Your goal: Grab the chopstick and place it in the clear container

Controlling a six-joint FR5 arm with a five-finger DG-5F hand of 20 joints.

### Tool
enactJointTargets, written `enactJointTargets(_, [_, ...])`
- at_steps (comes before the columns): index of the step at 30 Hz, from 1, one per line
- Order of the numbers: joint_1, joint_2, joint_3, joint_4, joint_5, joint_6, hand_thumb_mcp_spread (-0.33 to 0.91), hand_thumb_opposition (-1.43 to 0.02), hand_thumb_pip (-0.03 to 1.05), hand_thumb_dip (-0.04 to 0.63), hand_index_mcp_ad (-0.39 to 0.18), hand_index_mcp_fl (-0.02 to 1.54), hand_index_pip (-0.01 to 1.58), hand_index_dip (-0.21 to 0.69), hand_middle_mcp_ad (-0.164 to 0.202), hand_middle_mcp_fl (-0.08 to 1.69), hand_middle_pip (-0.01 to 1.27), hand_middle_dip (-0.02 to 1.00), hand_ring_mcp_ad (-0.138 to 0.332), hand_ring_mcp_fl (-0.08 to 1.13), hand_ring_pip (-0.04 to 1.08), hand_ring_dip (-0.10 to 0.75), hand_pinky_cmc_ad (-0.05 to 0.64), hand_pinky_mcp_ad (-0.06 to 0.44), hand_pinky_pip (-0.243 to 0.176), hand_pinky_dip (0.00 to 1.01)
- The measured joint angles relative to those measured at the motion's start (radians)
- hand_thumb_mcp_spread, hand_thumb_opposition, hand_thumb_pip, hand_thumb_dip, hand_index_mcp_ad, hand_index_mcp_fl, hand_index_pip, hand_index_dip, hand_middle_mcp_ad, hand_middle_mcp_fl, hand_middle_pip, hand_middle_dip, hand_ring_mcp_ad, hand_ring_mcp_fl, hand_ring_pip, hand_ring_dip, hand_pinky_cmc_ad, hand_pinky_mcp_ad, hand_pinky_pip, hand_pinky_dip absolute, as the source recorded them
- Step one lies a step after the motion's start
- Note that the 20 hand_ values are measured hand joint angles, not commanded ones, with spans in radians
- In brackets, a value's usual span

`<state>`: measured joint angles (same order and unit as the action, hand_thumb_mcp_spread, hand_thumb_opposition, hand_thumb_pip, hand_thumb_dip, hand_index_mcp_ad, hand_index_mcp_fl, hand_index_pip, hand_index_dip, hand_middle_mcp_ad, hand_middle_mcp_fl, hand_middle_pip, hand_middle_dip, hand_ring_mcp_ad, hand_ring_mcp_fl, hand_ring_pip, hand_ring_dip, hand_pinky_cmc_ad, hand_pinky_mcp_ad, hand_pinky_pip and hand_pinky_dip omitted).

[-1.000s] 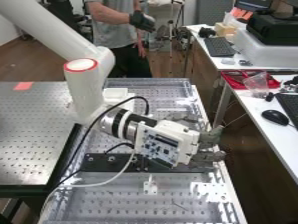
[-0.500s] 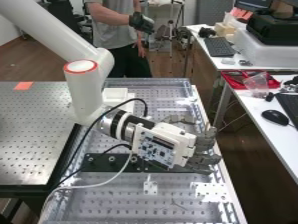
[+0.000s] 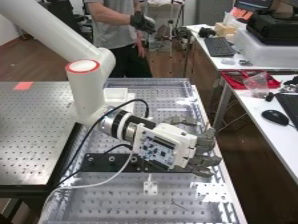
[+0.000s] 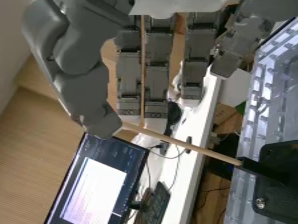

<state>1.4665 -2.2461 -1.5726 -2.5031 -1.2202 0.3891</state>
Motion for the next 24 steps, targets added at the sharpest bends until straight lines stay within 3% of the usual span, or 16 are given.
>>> enactJointTargets(13, [0.000, -0.003, 0.011, -0.009, 0.008, -0.013, 0.52, -0.81, 0.66, 0.290, -0.056, 0.39, 1.24, -0.021, -0.003, 0.57, 0.72, 0.63, 0.120, 0.44, 0.11, 0.497, 0.386, 0.215, 0.010, 0.21])
enactJointTargets(15, [0.000, -0.003, 0.011, -0.009, 0.010, -0.015, 0.52, -0.81, 0.66, 0.293, -0.056, 0.41, 1.24, -0.021, -0.003, 0.59, 0.73, 0.63, 0.101, 0.48, 0.11, 0.497, 0.394, 0.216, 0.012, 0.20])
enactJointTargets(24, [-0.001, -0.005, 0.017, -0.008, 0.017, -0.018, 0.55, -0.81, 0.62, 0.290, -0.058, 0.49, 1.28, -0.017, -0.005, 0.64, 0.75, 0.63, 0.093, 0.51, 0.11, 0.510, 0.398, 0.216, 0.028, 0.19])
